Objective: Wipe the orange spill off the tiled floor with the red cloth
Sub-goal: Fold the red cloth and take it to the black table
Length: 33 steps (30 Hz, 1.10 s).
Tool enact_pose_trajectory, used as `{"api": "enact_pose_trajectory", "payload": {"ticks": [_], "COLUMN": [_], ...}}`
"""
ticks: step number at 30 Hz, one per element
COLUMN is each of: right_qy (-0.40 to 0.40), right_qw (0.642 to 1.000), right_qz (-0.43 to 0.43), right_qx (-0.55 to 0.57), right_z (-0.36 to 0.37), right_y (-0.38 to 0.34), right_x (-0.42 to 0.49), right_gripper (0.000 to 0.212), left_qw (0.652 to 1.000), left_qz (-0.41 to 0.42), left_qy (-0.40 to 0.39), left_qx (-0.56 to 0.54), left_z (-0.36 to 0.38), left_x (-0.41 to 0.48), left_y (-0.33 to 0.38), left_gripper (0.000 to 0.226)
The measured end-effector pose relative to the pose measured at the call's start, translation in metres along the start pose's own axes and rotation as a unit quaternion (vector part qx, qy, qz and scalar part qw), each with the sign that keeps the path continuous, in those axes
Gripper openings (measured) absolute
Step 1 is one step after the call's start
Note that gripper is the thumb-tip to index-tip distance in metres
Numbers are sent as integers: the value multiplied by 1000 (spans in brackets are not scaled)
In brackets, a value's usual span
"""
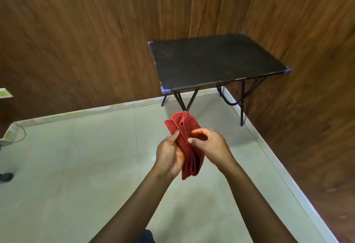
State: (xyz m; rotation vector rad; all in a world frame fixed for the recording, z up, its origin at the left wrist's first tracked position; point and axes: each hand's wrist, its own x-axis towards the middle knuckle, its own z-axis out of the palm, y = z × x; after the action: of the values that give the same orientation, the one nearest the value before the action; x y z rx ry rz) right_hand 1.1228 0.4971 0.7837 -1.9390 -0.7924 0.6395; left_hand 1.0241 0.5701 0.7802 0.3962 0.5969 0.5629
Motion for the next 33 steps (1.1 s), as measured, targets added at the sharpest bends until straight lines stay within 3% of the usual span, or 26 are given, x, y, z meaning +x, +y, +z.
{"api": "enact_pose_trajectory", "payload": {"ticks": [3, 5, 9, 14, 18, 21, 24, 29, 31, 33], "right_qy": [21, 43, 6, 1, 44, 16, 21, 11, 13, 11], "right_qw": [993, 989, 997, 980, 949, 953, 954, 924, 930, 937], "right_qz": [-11, -18, 30, 92, 96, 105, 104, 56, 81, 83], "right_qx": [-119, -139, 68, 175, 297, 284, 279, 378, 358, 339], "right_z": [14, 22, 22, 25, 2, -4, -9, -31, -35, -47], "right_y": [-7, -15, -30, -53, -64, -73, -85, -91, -88, -84], "right_x": [17, 37, 72, 123, 162, 191, 222, 279, 302, 322], "right_gripper": [40, 36, 7, 17, 11, 7, 7, 6, 10, 27], "left_qw": [999, 999, 995, 986, 970, 962, 954, 966, 956, 959], "left_qz": [-30, -32, -38, -31, -20, -32, -20, 30, 13, 20], "left_qy": [-23, -28, -19, -53, -78, -112, -110, -109, -90, -48], "left_qx": [2, 30, 91, 157, 230, 247, 277, 232, 278, 277], "left_z": [2, 1, -9, -13, -16, -15, -6, 20, 32, 41], "left_x": [15, 32, 62, 114, 158, 181, 206, 254, 271, 290], "left_y": [16, 31, 67, 140, 207, 236, 249, 261, 252, 246], "left_gripper": [30, 28, 24, 24, 25, 17, 28, 27, 39, 57]}}
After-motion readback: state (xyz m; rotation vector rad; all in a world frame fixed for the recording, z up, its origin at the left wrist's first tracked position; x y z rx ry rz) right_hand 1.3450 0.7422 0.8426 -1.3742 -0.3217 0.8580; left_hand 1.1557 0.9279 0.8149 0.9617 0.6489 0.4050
